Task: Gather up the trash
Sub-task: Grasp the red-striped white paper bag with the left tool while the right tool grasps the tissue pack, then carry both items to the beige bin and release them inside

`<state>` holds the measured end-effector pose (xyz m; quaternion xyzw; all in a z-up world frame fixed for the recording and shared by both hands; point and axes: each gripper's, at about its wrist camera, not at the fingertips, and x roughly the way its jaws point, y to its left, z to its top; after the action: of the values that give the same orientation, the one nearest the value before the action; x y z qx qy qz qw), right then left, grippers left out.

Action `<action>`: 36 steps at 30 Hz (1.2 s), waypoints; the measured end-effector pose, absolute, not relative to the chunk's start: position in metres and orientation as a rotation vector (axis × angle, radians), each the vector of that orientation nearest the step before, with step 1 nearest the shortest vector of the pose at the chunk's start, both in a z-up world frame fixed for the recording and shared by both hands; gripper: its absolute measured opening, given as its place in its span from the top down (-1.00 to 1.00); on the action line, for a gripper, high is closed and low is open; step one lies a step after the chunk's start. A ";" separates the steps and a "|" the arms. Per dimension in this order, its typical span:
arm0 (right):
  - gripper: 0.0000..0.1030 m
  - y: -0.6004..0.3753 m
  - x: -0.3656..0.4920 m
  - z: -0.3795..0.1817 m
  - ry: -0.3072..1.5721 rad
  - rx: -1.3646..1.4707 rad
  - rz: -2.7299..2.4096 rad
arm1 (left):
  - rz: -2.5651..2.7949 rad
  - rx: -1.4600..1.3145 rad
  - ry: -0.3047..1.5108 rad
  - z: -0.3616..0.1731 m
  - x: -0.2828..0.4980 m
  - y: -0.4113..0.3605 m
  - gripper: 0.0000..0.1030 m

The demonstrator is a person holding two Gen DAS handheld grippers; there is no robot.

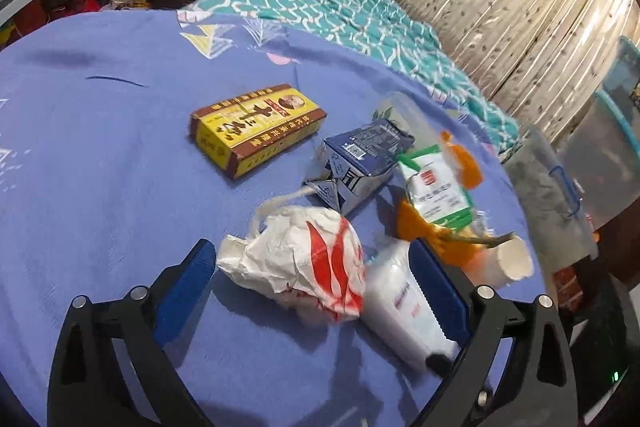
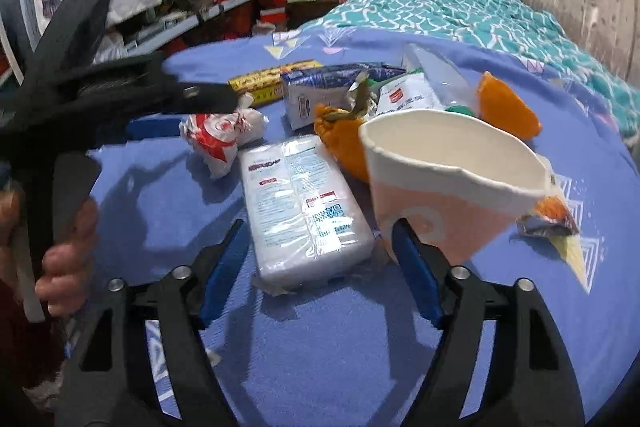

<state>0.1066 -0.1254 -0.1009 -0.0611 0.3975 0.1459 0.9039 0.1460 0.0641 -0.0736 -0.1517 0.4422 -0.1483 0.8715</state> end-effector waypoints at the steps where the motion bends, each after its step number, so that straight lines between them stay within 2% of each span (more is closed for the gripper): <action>1: -0.58 -0.124 0.109 -0.103 0.830 -0.140 0.299 | -0.295 -0.315 0.940 -0.078 0.150 0.064 -0.62; 2: -0.60 -0.122 0.111 -0.106 0.840 -0.147 0.300 | -0.295 -0.321 0.970 -0.084 0.152 0.063 -0.21; 4: -0.32 -0.120 0.111 -0.110 0.872 -0.134 0.333 | -0.315 -0.349 0.968 -0.088 0.146 0.066 -0.14; 6: -0.25 -0.120 0.104 -0.108 0.864 -0.146 0.346 | -0.323 -0.330 0.953 -0.084 0.134 0.070 -0.06; 12: -0.22 -0.139 0.046 -0.093 0.794 -0.120 0.459 | -0.474 -0.370 0.955 -0.075 0.083 0.082 -0.06; 16: -0.22 -0.173 0.008 -0.089 0.773 -0.065 0.492 | -0.630 -0.314 0.943 -0.059 0.054 0.063 -0.06; 25: -0.24 -0.259 -0.040 -0.097 0.780 0.027 0.307 | -0.871 -0.128 1.021 -0.061 0.033 -0.052 -0.08; 30: -0.23 -0.303 -0.055 -0.082 0.672 0.174 0.255 | -0.929 -0.129 1.017 -0.046 0.048 -0.095 -0.09; 36: -0.23 -0.354 -0.062 -0.068 0.560 0.219 0.070 | -0.975 -0.053 0.984 -0.022 0.057 -0.160 -0.09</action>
<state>-0.0616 -0.3544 -0.0683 0.1078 0.2760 0.0343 0.9545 0.0572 -0.1597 -0.0218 -0.0242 0.4535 -0.4495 0.7692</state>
